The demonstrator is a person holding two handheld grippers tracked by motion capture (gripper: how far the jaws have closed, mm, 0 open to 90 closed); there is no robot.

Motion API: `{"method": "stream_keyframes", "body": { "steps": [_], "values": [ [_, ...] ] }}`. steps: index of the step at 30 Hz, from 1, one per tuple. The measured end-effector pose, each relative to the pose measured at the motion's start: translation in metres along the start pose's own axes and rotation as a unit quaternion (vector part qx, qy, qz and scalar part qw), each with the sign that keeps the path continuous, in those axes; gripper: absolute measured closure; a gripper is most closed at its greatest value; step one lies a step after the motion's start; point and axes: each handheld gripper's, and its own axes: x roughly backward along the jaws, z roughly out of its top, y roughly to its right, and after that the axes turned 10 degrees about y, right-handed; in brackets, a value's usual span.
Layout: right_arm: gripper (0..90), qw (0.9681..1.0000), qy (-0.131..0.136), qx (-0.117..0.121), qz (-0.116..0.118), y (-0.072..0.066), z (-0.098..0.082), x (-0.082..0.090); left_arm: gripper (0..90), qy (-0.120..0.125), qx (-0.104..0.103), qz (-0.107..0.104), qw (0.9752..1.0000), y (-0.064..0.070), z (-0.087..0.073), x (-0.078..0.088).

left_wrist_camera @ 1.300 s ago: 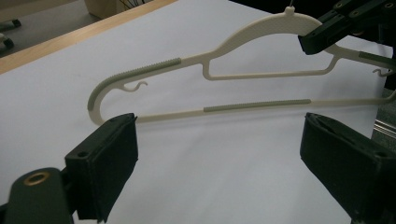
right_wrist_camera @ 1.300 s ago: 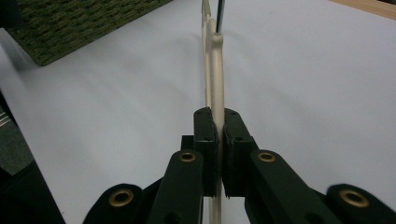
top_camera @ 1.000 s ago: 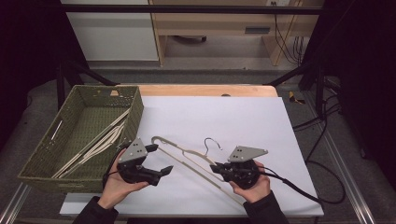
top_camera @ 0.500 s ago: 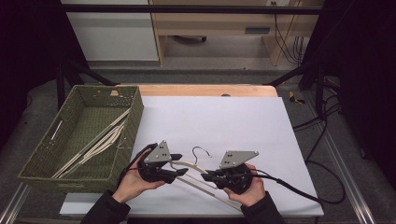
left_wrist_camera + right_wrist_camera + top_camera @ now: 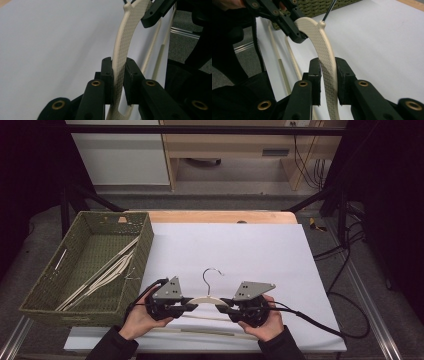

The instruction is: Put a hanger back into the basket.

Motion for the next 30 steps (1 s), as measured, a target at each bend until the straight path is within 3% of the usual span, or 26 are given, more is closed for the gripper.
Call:
{"method": "stream_keyframes", "body": {
  "steps": [7,11,15,21,30],
  "values": [
    [59.5,0.9995,0.017,0.005,-0.026,0.003,-0.003,-0.001,85.7,0.012,0.022,-0.032,0.9992,0.009,0.002,-0.001],
    [48.2,0.999,0.031,0.003,-0.03,0.005,-0.002,0.004,86.6,0.018,0.018,-0.018,0.9995,0.014,0.005,0.0],
    [35.5,0.9979,0.052,-0.004,-0.04,0.008,0.002,0.017,86.6,0.034,0.026,0.004,0.9991,0.012,0.007,0.007],
    [20.0,0.9924,0.09,-0.038,-0.075,0.021,0.004,0.044,86.6,0.053,0.028,0.034,0.9976,0.008,0.017,0.026],
    [10.4,0.9838,0.118,-0.068,-0.116,0.04,-0.002,0.073,86.6,0.078,0.009,0.069,0.9945,0.002,0.041,0.067]
  ]
}}
